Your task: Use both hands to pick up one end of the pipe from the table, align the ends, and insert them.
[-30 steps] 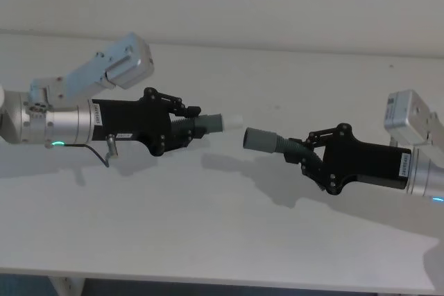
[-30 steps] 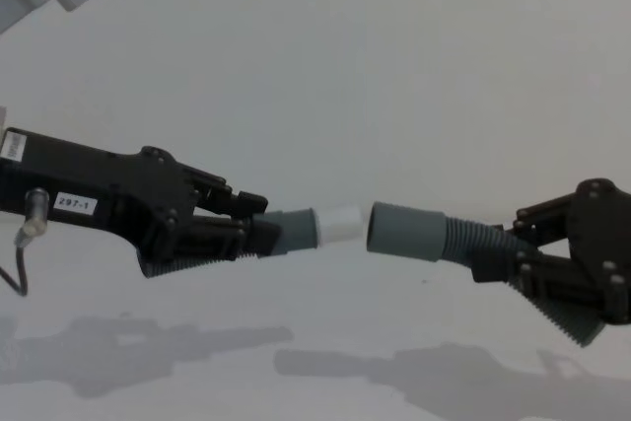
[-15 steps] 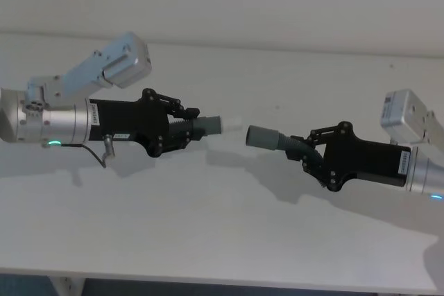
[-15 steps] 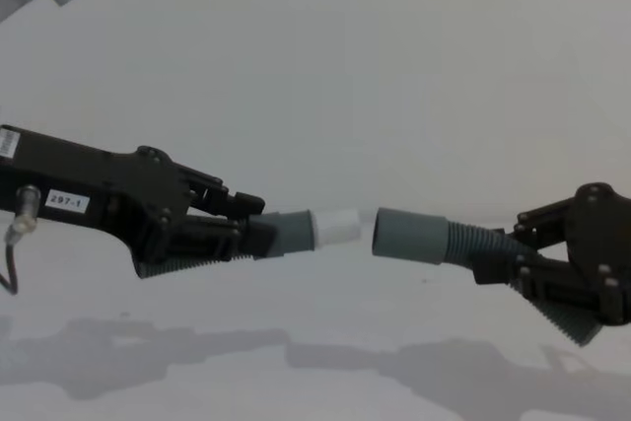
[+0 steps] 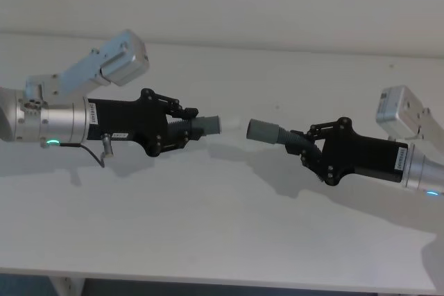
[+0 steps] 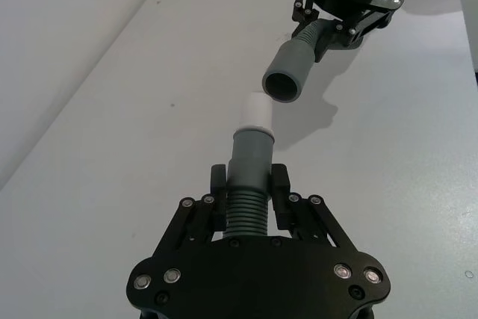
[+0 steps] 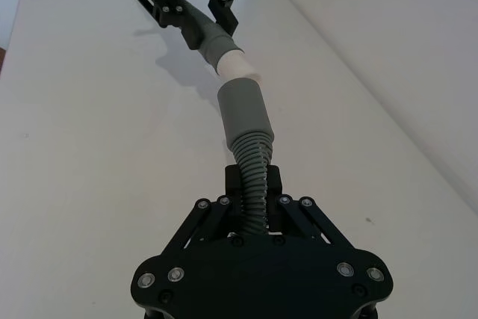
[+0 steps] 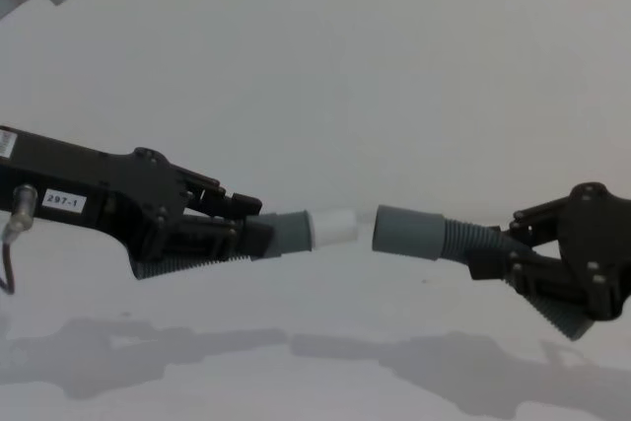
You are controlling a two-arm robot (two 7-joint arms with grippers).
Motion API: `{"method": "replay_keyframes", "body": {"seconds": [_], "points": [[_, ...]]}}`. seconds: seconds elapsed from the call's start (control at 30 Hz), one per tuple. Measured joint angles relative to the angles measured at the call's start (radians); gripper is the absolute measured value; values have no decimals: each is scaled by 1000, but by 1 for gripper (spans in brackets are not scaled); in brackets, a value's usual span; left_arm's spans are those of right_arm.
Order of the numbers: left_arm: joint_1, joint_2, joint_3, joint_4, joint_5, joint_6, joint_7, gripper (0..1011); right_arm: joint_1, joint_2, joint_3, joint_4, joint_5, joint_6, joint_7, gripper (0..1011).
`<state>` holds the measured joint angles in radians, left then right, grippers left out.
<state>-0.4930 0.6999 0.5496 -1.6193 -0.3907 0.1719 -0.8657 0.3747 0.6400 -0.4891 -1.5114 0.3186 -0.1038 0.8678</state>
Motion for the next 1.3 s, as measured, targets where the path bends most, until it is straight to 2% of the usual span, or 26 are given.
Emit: {"method": "replay_keyframes", "body": {"seconds": [1.3], "points": [[-58, -34, 51, 49, -24, -3, -2, 340, 37, -7, -29, 32, 8, 0, -35, 172]]}}
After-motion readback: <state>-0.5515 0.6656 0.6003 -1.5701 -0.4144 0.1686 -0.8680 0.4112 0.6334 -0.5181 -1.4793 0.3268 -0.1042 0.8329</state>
